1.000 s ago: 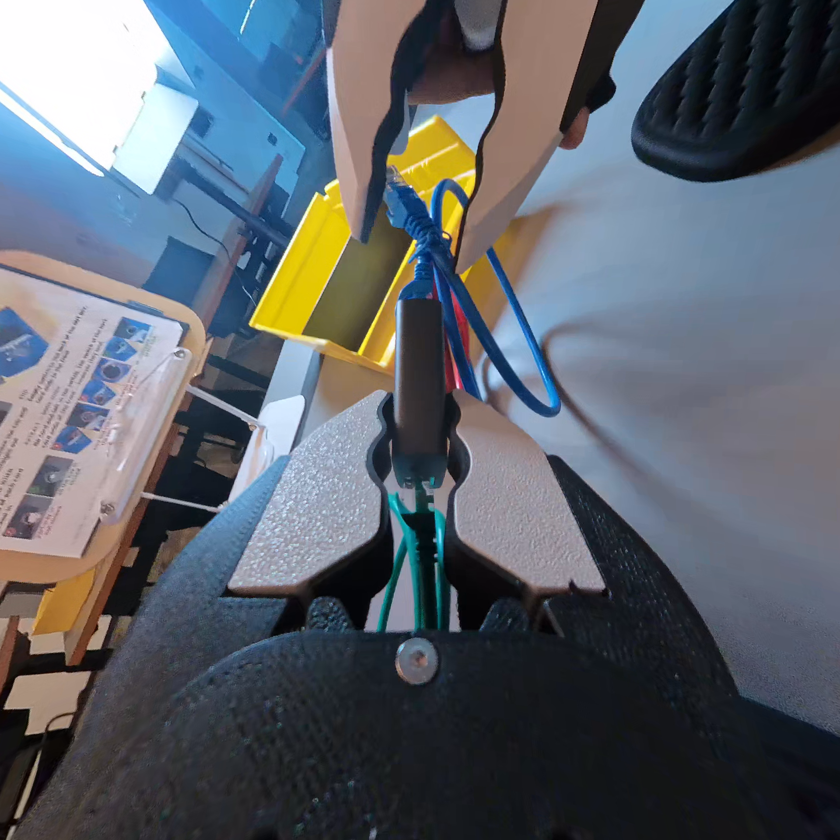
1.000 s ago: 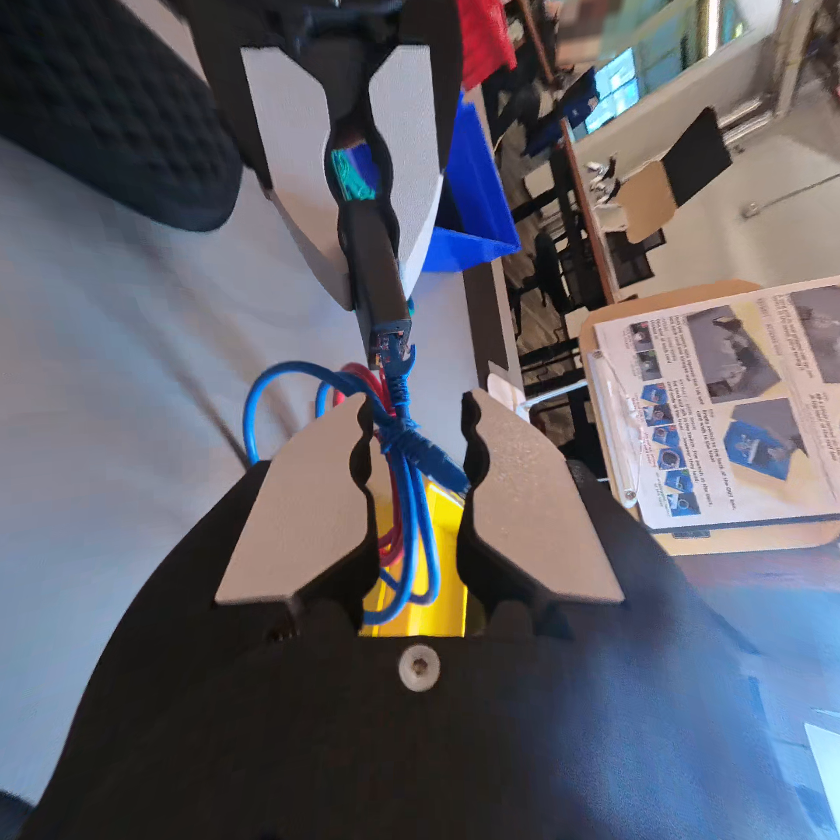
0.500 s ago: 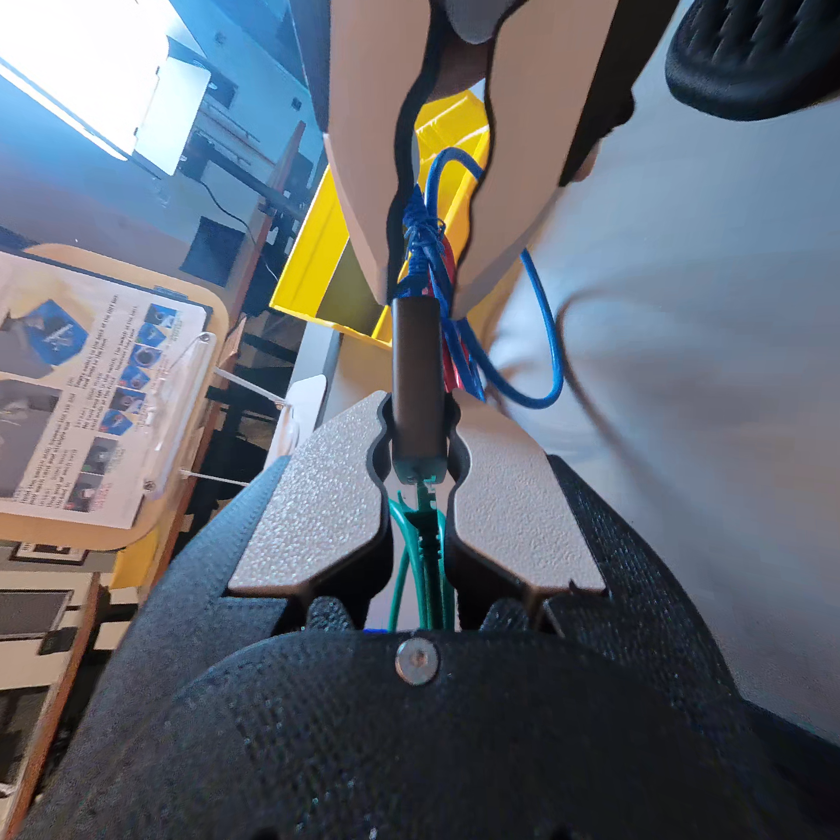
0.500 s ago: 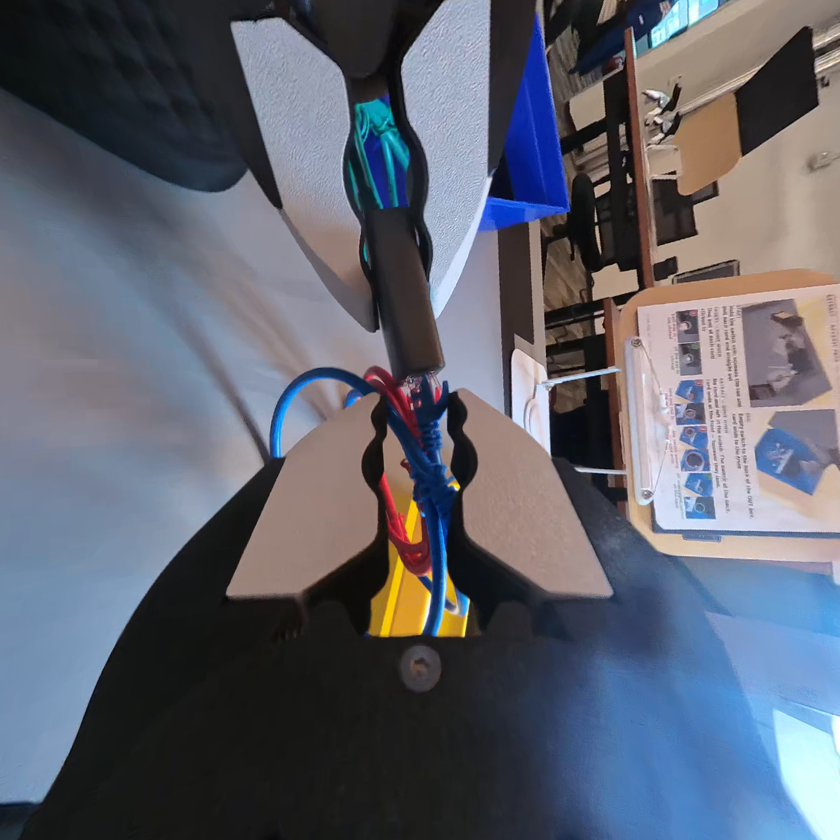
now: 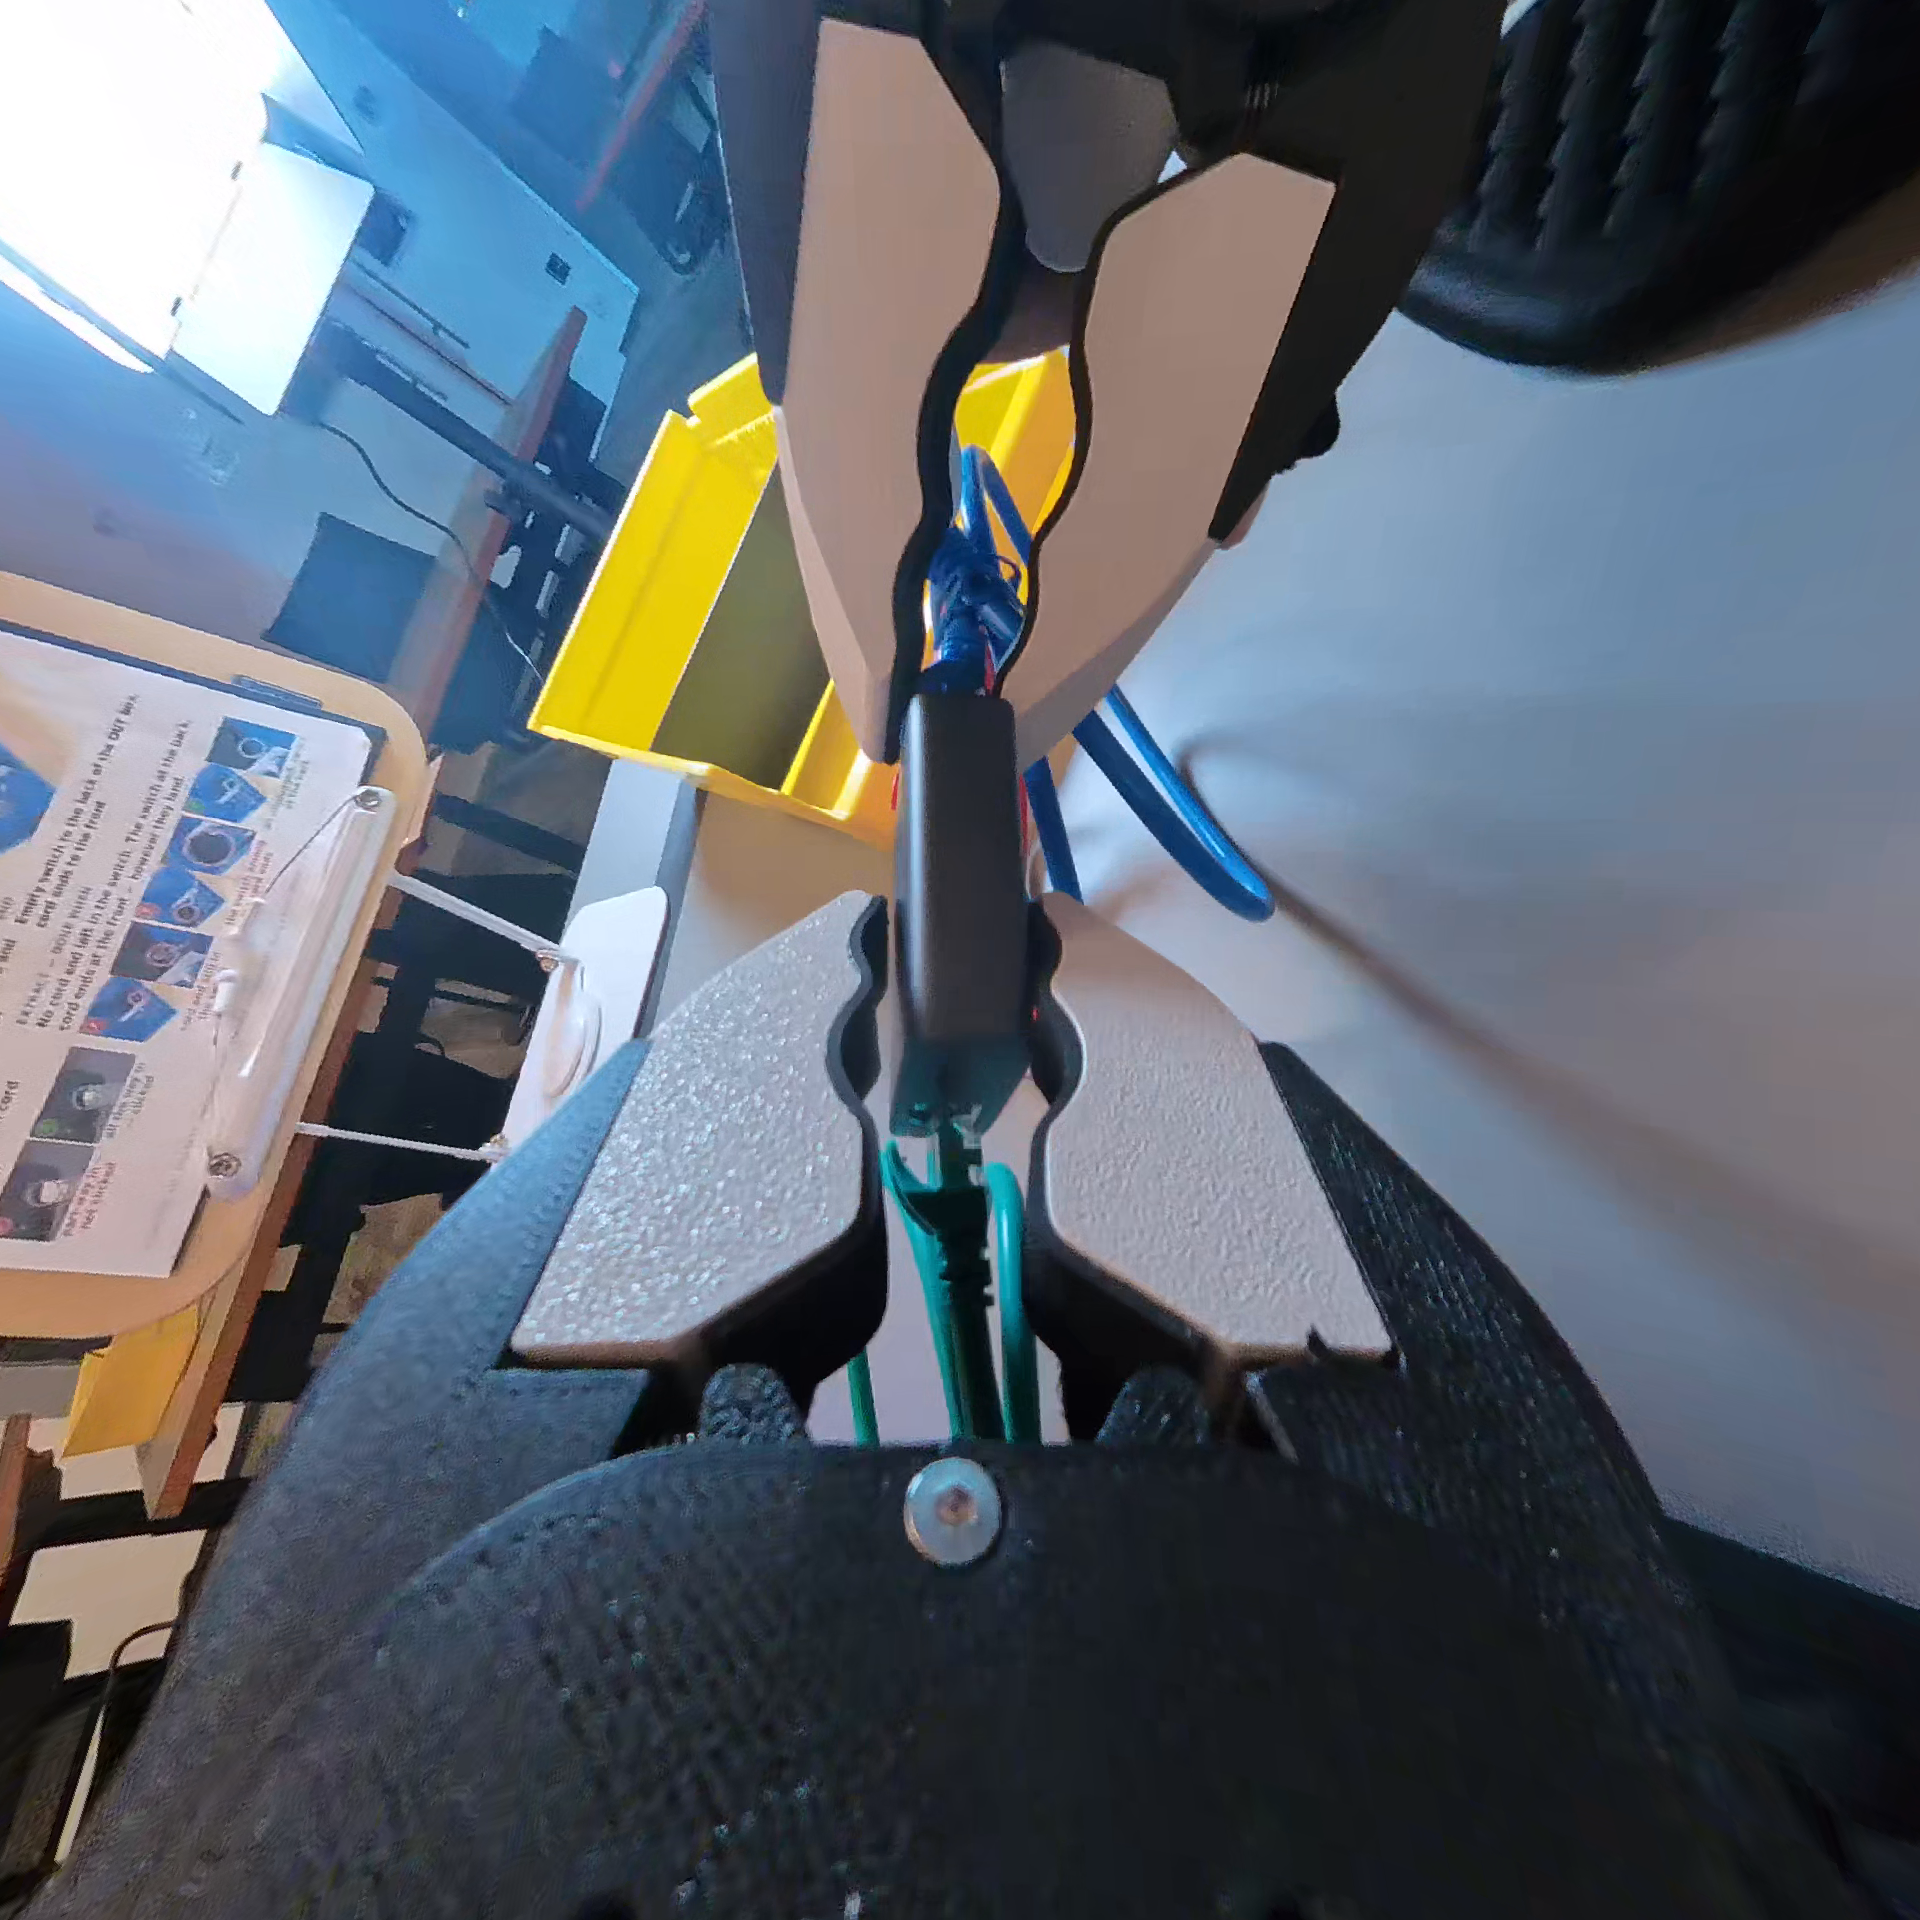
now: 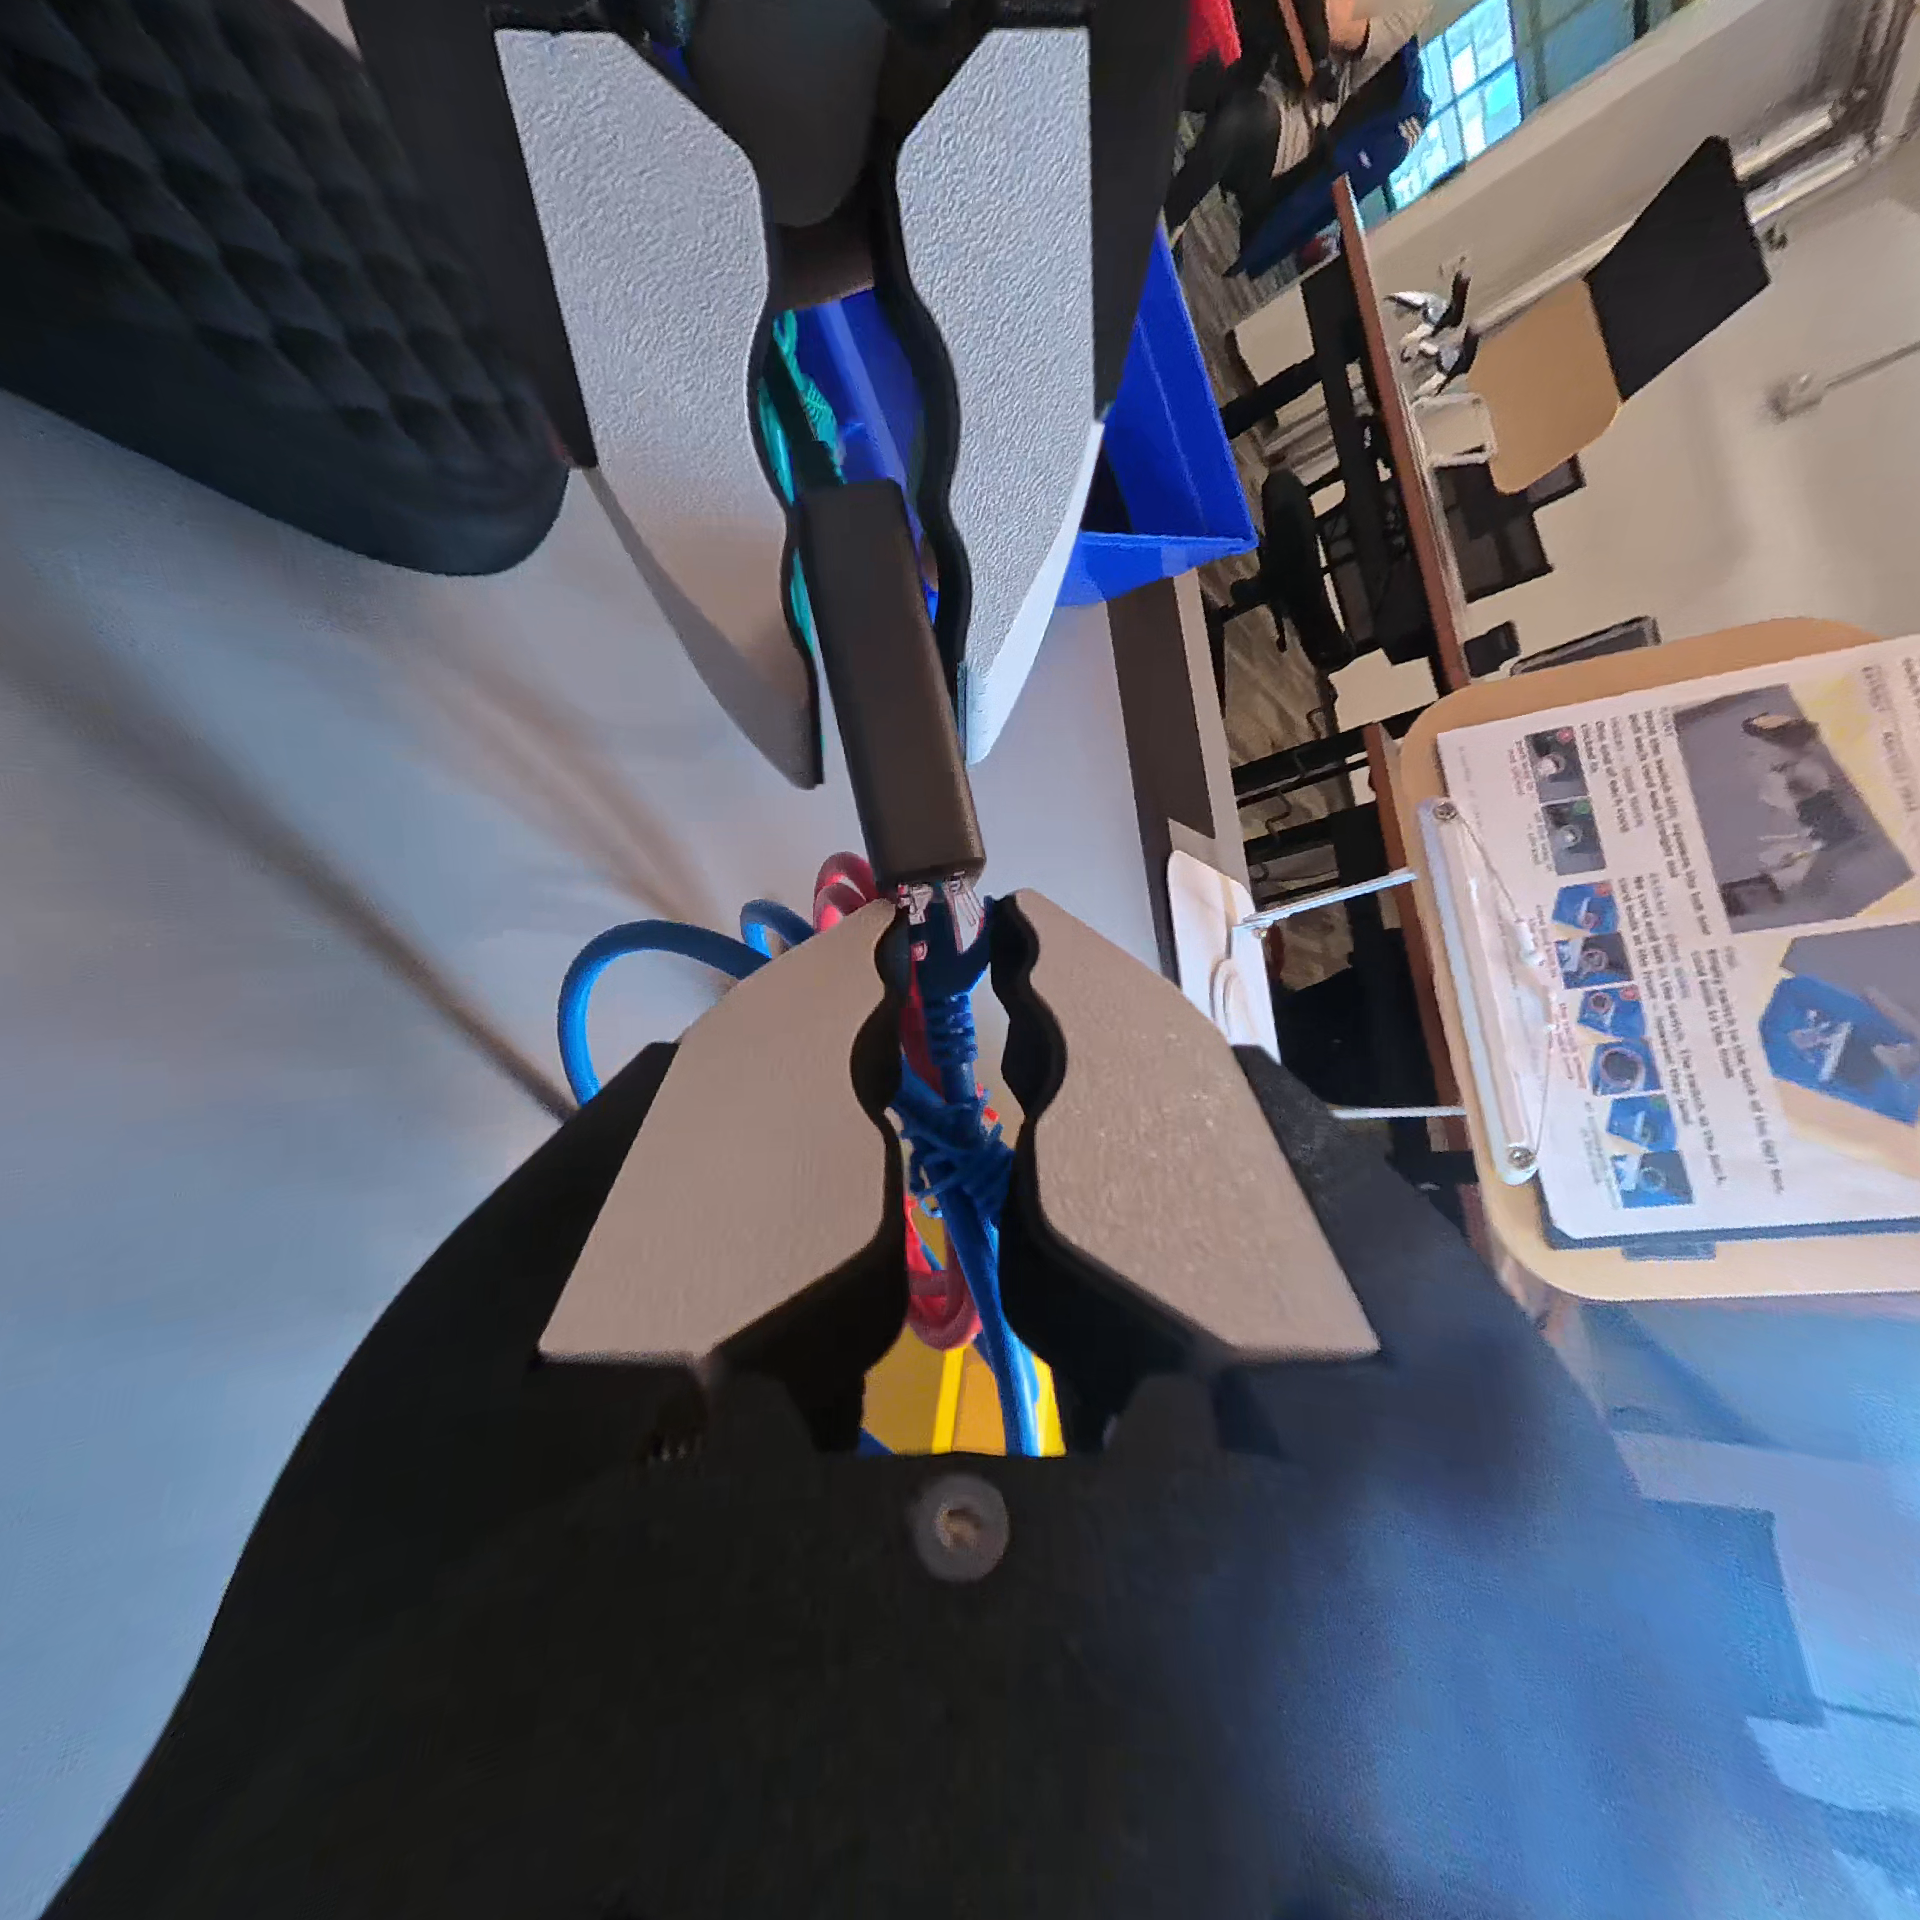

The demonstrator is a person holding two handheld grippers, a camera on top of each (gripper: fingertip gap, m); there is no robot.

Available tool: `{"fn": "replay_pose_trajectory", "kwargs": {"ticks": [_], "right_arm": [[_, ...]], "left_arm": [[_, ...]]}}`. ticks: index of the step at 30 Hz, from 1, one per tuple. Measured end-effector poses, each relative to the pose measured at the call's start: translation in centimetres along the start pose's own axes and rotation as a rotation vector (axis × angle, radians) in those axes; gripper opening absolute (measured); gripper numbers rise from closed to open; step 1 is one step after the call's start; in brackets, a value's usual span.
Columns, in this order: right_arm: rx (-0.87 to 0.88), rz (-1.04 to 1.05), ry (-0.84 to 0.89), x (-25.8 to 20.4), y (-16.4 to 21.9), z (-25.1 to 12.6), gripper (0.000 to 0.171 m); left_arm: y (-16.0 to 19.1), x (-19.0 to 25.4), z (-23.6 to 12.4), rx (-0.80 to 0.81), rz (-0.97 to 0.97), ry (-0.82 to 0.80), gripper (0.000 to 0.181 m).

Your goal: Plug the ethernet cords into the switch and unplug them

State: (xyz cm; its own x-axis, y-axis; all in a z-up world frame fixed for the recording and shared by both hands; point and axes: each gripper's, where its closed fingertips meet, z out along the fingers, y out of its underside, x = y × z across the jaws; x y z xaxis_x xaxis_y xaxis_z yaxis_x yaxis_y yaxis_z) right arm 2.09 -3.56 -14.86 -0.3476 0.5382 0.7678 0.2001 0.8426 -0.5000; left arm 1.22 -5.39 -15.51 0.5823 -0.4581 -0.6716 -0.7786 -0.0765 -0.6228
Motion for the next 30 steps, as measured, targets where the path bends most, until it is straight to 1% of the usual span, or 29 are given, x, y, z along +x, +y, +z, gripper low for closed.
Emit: {"fn": "replay_pose_trajectory", "kwargs": {"ticks": [2, 6, 8, 11, 15, 17, 20, 25, 30], "right_arm": [[-0.006, 0.03, -0.012, 0.2, -0.2, 0.1, 0.015], [0.016, 0.034, -0.029, 0.9, -0.7, 0.2, 0.015], [0.065, 0.065, -0.054, 1.8, -1.1, -0.1, 0.016], [0.109, 0.011, -0.026, 4.4, -1.9, -0.7, 0.016], [0.123, -0.053, 0.061, 8.9, -3.6, -2.0, 0.016], [0.122, -0.072, 0.086, 10.2, -4.1, -2.3, 0.016], [0.113, -0.087, 0.07, 9.9, -3.9, -1.7, 0.015], [0.148, -0.118, 0.025, 7.8, -4.0, -0.2, 0.013], [0.14, -0.162, -0.024, 5.9, -4.0, 0.4, 0.013]], "left_arm": [[-0.2, -0.4, 0.3, -0.002, 0.026, 0.002, 0.026], [-0.6, -1.4, 0.5, -0.04, 0.161, 0.037, 0.022], [-1.2, -2.3, 0.3, -0.014, 0.144, 0.097, 0.021], [-2.4, -4.9, -0.1, 0.03, 0.167, 0.112, 0.021], [-4.8, -8.9, -1.1, 0.124, 0.182, 0.047, 0.021], [-5.3, -10.0, -1.4, 0.16, 0.173, 0.019, 0.021], [-4.5, -9.7, -1.2, 0.16, 0.174, 0.022, 0.021], [-2.5, -8.1, -1.6, 0.117, 0.208, 0.102, 0.021], [-1.6, -6.8, -1.7, 0.076, 0.255, 0.187, 0.021]]}}
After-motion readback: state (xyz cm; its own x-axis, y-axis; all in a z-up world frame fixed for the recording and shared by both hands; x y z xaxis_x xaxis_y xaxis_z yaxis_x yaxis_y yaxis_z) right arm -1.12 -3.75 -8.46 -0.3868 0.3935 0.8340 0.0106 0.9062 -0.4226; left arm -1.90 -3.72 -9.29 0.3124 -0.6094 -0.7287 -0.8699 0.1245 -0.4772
